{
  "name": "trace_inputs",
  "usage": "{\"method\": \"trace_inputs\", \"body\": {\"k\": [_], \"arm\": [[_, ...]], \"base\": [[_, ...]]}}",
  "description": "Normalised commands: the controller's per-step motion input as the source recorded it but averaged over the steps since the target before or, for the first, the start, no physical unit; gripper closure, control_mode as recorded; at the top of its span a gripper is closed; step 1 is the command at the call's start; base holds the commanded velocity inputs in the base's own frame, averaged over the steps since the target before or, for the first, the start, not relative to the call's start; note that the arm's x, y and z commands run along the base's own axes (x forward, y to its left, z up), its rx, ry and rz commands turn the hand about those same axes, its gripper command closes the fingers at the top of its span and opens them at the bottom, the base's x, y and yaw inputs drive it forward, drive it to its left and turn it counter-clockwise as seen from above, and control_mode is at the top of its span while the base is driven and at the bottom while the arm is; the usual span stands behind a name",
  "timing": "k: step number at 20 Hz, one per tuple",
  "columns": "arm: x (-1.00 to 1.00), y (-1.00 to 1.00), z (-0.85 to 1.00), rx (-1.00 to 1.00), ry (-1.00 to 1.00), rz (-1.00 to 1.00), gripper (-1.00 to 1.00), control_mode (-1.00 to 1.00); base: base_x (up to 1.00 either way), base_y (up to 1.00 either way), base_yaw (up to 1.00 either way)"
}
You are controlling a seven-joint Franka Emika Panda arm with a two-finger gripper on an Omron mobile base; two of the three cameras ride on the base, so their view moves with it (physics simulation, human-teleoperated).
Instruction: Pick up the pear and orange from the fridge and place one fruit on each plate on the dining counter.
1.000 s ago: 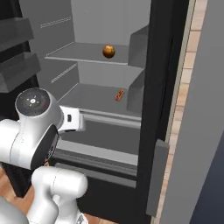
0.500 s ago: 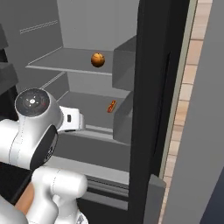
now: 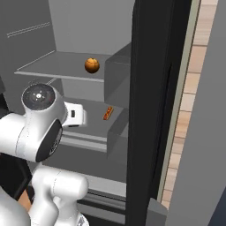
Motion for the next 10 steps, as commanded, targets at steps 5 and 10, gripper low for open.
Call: {"method": "trace_inputs", "body": {"k": [5, 10], "arm": [[0.71, 0.02, 0.64, 0.0, -0.03, 0.0, -1.0, -1.0], [0.66, 0.05, 0.59, 0.0, -0.04, -0.02, -1.0, -1.0]], "base": [[0.0, 0.0, 0.0], [0.0, 0.0, 0.0]]}}
